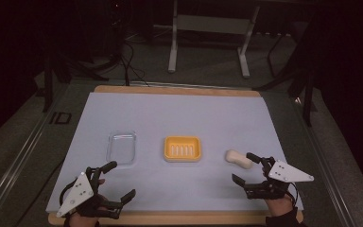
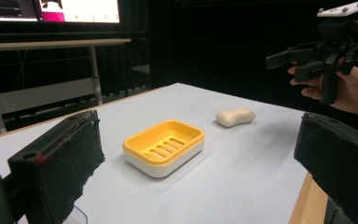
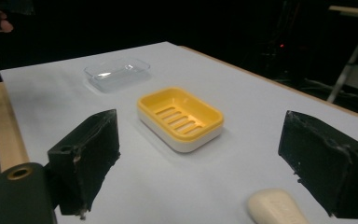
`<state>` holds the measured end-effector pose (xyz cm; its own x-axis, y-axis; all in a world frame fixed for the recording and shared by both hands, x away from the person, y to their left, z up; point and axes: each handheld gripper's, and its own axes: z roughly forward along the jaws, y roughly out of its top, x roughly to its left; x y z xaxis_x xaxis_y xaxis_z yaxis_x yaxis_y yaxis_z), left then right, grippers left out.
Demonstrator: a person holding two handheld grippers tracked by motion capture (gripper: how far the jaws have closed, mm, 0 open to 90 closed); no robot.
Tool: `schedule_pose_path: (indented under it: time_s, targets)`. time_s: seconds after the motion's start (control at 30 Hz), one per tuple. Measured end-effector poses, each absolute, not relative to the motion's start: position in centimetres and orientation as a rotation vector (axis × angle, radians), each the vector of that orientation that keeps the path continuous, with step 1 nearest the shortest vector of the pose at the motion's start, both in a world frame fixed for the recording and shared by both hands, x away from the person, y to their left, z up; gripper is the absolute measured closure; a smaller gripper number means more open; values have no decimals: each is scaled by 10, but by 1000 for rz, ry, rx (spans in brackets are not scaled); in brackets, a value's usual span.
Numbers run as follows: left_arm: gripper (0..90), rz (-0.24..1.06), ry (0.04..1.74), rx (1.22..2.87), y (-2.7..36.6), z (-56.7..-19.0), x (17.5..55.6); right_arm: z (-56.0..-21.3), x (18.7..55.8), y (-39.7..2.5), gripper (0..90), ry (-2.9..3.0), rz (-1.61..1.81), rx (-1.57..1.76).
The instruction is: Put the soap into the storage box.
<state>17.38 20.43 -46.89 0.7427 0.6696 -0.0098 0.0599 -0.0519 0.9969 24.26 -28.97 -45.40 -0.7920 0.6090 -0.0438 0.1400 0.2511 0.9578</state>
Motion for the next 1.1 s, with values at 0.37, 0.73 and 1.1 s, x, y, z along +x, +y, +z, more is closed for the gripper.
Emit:
schedule_pose_path:
  time_s: [0.37, 0.73, 1.1]
  targets:
    - [11, 560, 609, 1569, 205, -469, 173, -455, 251, -292, 130, 2180, 1565, 685]
    - [11, 564, 621, 1576, 206, -470, 174, -447, 267, -293, 127, 2427, 1409, 486]
    - [11, 565, 611, 1594, 203, -471, 174, -437, 273, -284, 127, 2592, 1245, 385]
